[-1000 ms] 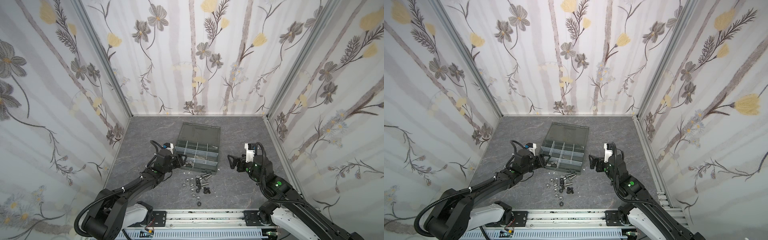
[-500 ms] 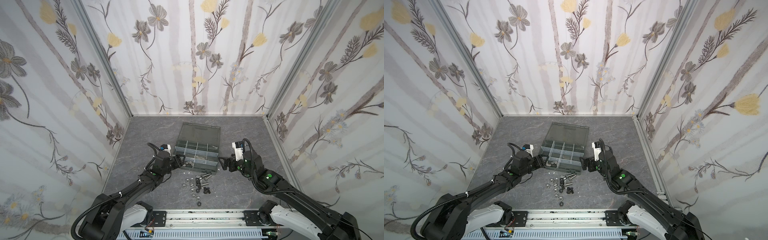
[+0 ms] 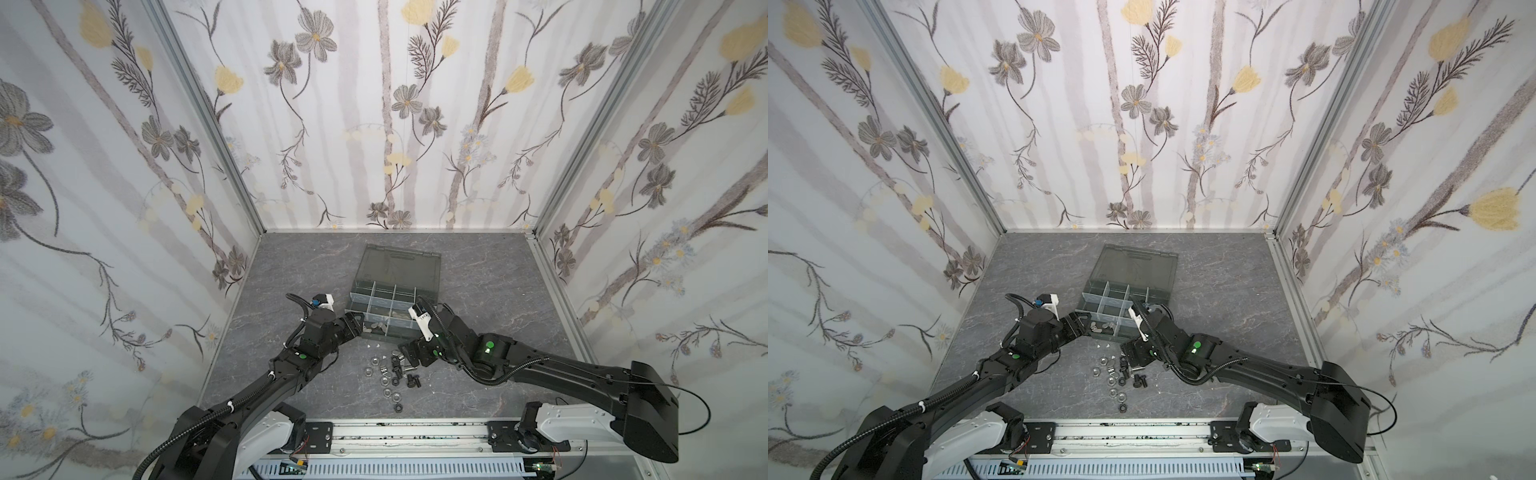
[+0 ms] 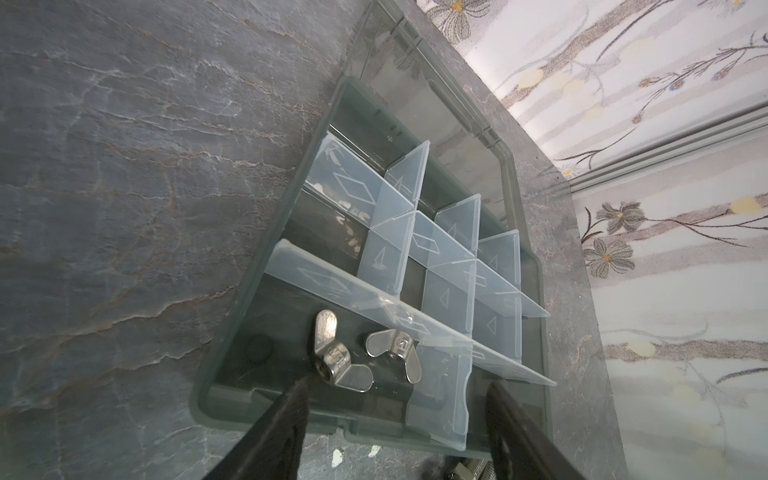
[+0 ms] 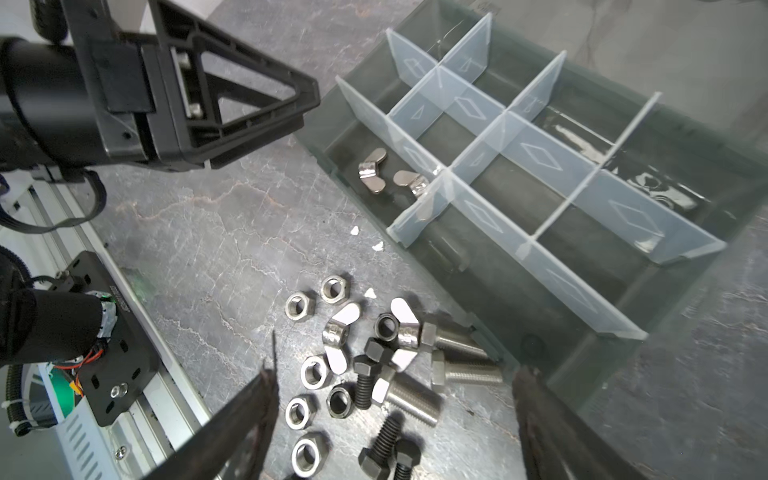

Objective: Sort the screws and nuts into containers
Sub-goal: 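Reach the right gripper down over the hex nuts while the left gripper hovers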

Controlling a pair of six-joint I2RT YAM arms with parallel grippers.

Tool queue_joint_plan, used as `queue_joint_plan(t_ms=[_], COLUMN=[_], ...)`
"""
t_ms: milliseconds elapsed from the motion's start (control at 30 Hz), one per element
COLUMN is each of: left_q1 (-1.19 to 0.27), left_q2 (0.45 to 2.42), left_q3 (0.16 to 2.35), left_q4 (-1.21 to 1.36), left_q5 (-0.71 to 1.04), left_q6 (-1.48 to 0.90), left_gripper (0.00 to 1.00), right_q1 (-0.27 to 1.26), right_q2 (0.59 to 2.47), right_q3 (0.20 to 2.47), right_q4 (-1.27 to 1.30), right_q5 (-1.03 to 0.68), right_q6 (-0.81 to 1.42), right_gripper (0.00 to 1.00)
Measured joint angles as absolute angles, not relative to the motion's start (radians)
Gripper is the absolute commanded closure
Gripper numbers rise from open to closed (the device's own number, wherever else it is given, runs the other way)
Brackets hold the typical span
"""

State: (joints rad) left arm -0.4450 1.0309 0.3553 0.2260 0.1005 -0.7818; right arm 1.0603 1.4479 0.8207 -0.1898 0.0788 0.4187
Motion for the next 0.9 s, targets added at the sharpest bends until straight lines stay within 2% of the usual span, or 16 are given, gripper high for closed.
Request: queue_joint_plan(t_ms=[300,433,600,900], left_q1=[-0.435,-0.43,-0.427,-0.422], left_q2=[0.999,0.982,0.967,0.963], left_q3=[0.328,0.318,0.308,0.303], left_q4=[0.208,0.205,0.205,0.205], left_q5=[0.094,0.094,0.09,0.09], left_q6=[-0.786,-0.789,-0.791,-0.794], left_gripper=[0.29,0.28,0.28,0.27], right_q1=[1.157,1.181,1.187,1.188], right_q2=[1.74,1.829,1.877,1.942], right_q3=[0.994,1.049,1.068,1.101], right_q4=[-0.272,-0.297,-0.32,-0.323], right_q5=[0.083,0.073,0.059,0.051], right_q6=[0.418,0.418,0.419,0.426], right_gripper=[0.29,0.38,0.51,0.59])
